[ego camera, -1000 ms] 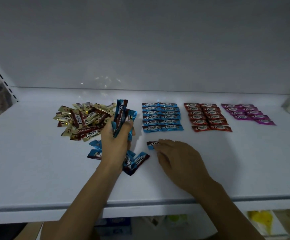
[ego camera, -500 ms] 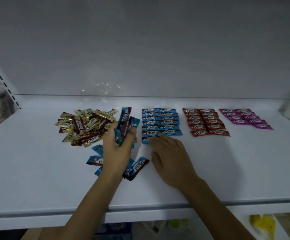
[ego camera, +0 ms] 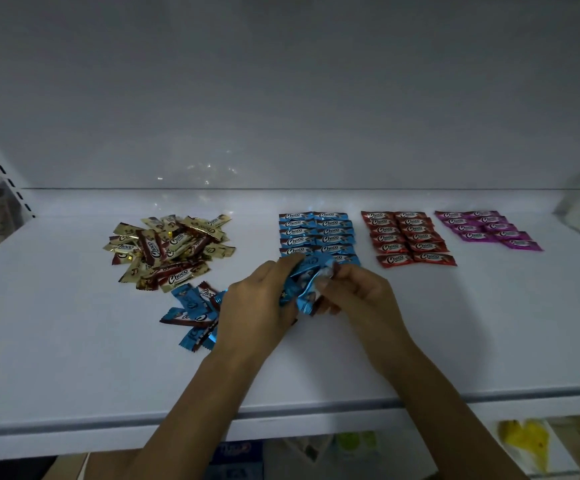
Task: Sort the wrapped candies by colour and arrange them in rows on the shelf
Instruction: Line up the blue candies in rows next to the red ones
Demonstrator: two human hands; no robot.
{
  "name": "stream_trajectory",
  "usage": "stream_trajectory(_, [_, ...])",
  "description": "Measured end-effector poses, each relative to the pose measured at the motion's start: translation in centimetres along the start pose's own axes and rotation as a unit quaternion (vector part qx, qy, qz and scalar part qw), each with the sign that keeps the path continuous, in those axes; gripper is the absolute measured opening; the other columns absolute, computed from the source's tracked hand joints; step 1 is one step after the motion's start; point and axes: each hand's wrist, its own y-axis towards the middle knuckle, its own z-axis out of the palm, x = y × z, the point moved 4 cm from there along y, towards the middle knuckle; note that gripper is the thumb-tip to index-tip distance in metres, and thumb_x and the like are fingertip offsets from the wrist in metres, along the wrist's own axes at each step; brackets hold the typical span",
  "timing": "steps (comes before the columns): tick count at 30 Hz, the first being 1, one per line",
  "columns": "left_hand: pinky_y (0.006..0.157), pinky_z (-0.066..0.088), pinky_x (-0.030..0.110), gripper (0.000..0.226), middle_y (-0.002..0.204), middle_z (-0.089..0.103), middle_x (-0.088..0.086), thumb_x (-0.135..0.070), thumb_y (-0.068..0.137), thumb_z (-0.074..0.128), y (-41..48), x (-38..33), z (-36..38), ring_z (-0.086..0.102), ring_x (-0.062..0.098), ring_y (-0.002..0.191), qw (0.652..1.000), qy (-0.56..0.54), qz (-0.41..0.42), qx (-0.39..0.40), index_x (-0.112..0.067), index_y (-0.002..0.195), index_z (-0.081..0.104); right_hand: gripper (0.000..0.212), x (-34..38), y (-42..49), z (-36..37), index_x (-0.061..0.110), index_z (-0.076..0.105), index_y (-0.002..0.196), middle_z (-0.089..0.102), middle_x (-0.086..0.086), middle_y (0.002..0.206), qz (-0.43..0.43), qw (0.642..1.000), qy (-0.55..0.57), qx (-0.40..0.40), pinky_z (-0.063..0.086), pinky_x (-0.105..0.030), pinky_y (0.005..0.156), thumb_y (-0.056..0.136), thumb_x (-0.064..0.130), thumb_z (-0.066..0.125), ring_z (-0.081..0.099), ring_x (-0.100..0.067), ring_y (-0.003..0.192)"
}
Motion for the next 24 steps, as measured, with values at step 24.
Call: stream_trajectory(24, [0.063,0.054,0.025,0.039,0.096,0.073,0.007,-0.009,0.08,0.074,-0.1,1.2,-0.3,0.07,0.02,0.078,0.995,-0.049,-0.07,-0.06,-0.01,0.117,0.065,0.036,0.4,1.0,-4.3,0.031,0.061,0.103,0.057,0.011,0.097,-0.067,0.755,-0.653,-0.01,0.027,-0.029,0.087,0.084,0.061,0.053,0.052,-0.008,0.094])
